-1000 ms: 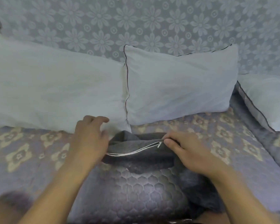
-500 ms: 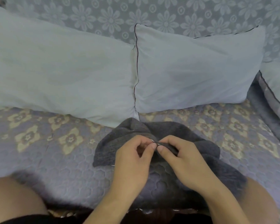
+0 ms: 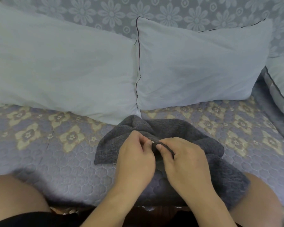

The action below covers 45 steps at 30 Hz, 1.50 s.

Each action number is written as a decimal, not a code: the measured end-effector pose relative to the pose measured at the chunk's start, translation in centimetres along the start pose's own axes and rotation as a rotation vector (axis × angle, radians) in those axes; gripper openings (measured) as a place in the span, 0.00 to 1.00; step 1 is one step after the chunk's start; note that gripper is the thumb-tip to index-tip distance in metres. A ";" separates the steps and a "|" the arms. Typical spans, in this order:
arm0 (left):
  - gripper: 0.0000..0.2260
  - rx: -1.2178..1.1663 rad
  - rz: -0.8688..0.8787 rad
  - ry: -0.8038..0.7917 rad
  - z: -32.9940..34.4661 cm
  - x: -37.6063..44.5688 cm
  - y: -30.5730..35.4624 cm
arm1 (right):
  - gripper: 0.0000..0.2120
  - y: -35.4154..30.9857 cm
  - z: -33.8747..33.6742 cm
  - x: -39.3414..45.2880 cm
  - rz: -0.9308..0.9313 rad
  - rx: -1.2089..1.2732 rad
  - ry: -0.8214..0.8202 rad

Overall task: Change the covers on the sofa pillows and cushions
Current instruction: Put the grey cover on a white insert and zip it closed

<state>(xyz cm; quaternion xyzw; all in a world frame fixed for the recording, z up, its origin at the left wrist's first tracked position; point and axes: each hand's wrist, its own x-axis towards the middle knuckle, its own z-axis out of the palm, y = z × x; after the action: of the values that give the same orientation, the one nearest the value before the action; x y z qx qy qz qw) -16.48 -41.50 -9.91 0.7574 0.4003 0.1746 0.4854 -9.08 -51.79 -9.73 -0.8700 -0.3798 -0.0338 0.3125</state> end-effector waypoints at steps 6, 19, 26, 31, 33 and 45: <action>0.08 0.059 0.015 0.063 -0.4 0.8 -0.5 | 0.05 0.1 -1.1 0.2 0.082 0.064 0.017; 0.08 0.183 -0.051 0.053 -1.0 2.1 -0.6 | 0.08 0.0 -1.9 0.1 0.157 0.066 0.039; 0.08 0.004 0.074 -0.153 -3.1 0.5 0.4 | 0.05 2.7 -4.4 1.6 0.233 0.118 -0.009; 0.08 0.072 0.153 -0.141 -2.7 0.1 0.5 | 0.08 2.2 -4.4 1.2 0.154 -0.172 -0.059; 0.08 0.071 0.156 -0.122 -2.7 0.1 0.7 | 0.10 1.4 -4.1 1.3 0.072 -0.188 -0.131; 0.09 0.098 0.186 -0.051 -2.4 -0.3 0.2 | 0.06 -1.1 -1.1 1.6 -0.040 -0.102 -0.216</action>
<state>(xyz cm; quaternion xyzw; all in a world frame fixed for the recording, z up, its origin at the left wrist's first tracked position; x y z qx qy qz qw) -18.11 -40.32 -8.53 0.8184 0.3237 0.1796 0.4395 -8.54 -50.85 -7.77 -0.8755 -0.4265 0.0345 0.2245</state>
